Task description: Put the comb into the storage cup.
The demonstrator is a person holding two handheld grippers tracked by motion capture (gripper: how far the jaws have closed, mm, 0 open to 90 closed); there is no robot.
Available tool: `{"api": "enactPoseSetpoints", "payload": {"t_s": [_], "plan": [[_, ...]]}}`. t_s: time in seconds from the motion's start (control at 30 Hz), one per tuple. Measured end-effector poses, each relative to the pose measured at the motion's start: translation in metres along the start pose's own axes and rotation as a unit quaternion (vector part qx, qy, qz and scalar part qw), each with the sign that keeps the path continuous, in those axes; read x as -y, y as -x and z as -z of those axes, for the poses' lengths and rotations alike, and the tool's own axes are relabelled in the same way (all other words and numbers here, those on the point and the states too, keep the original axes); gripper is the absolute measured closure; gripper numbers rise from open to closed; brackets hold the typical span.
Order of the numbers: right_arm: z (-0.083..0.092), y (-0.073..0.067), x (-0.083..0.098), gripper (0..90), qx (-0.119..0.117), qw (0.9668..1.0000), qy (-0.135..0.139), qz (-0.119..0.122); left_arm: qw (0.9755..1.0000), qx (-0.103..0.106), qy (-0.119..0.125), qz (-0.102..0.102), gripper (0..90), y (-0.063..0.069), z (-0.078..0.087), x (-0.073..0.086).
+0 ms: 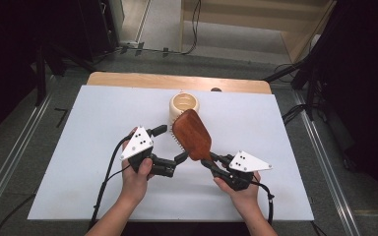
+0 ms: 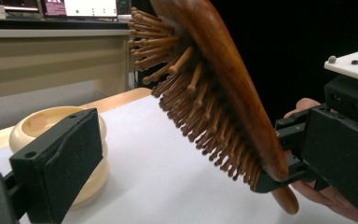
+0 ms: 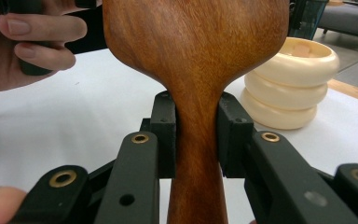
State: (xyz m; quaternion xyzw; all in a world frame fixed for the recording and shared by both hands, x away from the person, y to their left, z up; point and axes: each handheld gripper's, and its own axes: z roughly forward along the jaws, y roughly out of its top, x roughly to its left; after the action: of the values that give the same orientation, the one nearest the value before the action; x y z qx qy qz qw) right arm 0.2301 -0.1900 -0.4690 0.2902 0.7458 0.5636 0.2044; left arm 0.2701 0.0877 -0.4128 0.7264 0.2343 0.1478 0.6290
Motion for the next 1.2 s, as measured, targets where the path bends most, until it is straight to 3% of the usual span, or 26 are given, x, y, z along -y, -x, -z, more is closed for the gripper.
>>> {"api": "enactPoseSetpoints", "payload": {"t_s": [0.53,0.8,1.2], "plan": [[-0.008,-0.013,-0.001,70.3,-0.014,0.9999,0.003,0.004,0.9992,0.001,-0.009,0.039,0.0,0.005,-0.010,-0.002],[-0.012,-0.018,-0.002,70.3,-0.017,0.9998,0.005,0.011,0.9976,-0.027,-0.019,0.060,17.0,0.007,-0.012,-0.003],[-0.014,-0.021,-0.001,70.3,-0.012,0.9998,0.009,0.013,0.9965,-0.014,-0.029,0.077,29.3,0.008,-0.018,-0.002]]}}
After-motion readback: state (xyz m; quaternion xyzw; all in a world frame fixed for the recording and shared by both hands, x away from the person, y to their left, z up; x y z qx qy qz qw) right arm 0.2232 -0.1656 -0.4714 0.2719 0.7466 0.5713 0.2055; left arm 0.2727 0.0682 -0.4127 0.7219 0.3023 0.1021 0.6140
